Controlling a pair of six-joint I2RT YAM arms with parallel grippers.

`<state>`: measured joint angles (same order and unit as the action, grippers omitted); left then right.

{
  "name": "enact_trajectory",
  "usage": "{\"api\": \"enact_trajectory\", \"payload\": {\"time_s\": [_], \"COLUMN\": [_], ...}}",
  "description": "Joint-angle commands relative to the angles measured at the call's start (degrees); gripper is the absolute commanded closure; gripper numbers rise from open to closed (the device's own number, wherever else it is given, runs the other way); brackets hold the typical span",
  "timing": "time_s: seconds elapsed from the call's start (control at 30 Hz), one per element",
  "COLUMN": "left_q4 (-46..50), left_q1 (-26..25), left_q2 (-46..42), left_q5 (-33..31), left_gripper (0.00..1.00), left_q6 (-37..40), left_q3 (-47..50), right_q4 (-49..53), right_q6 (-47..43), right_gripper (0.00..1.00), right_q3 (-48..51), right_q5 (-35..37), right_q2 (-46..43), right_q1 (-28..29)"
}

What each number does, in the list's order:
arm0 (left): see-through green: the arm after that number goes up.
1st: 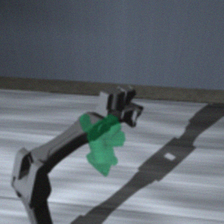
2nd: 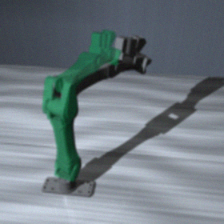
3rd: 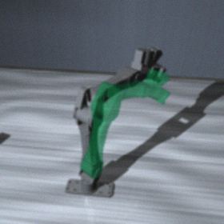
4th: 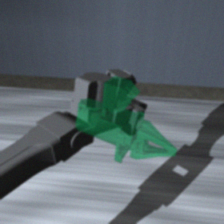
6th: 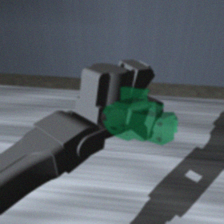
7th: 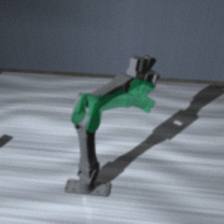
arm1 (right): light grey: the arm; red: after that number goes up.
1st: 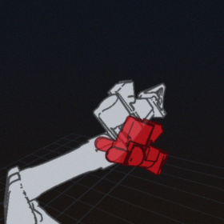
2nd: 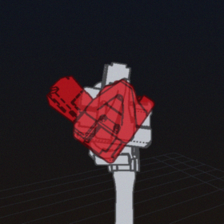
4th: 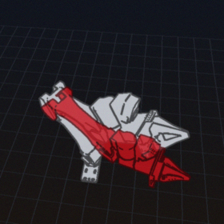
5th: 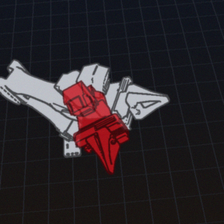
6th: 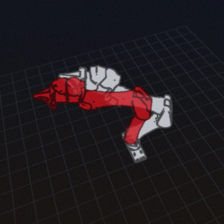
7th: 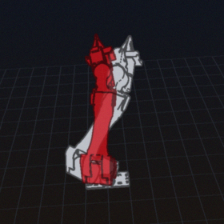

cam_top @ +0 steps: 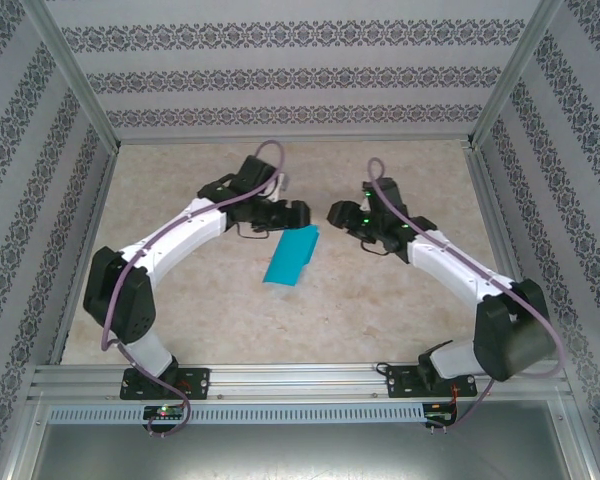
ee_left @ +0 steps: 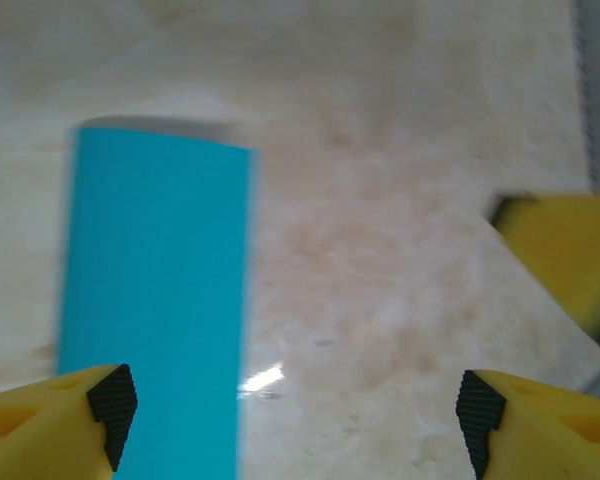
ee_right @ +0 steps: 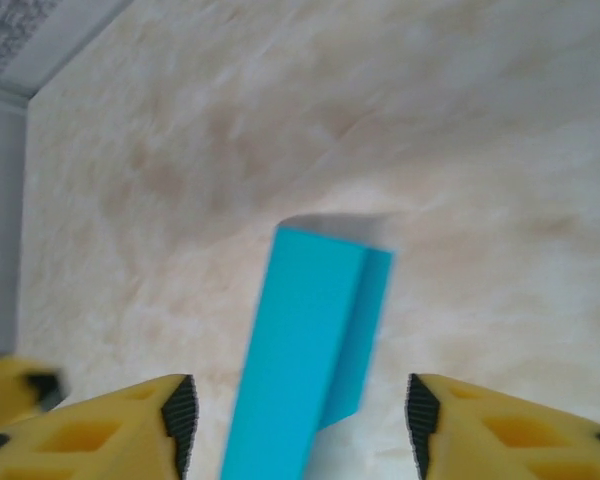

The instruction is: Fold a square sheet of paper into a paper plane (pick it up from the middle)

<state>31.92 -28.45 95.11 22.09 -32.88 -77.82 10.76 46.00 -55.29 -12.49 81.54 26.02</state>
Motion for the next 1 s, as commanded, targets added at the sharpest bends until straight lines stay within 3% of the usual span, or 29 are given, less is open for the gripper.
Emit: {"api": "enact_trajectory", "payload": {"time_s": [0.0, 0.13, 0.3, 0.57, 0.97], "left_q4": [-3.7, -3.73, -1.16, 0.92, 0.69], "left_q1": [5.5, 11.81, 15.58, 17.45, 17.62], "left_q2": [-5.81, -13.01, -18.26, -20.4, -18.05], "left_q5": [-3.79, -7.11, -10.16, -12.15, -11.08], "left_gripper": [0.11, 0.06, 0.0, 0.0, 0.0], "left_q6": [-5.03, -7.28, -7.48, -6.06, -4.75], "left_q3": [7.86, 16.18, 20.89, 21.56, 21.04], "right_q4": [-1.34, -2.82, -3.38, -3.32, -9.3], "right_q6": [1.79, 4.54, 8.83, 11.25, 7.89], "right_gripper": [0.53, 0.74, 0.85, 0.87, 0.89], "right_q3": [-3.48, -9.36, -16.65, -20.31, -12.3], "right_q5": [-1.32, -1.92, -5.06, -12.0, -15.53], "right_q2": [4.92, 14.27, 25.81, 35.27, 36.02], "right_q1": [6.61, 14.08, 19.65, 21.97, 20.6]}}
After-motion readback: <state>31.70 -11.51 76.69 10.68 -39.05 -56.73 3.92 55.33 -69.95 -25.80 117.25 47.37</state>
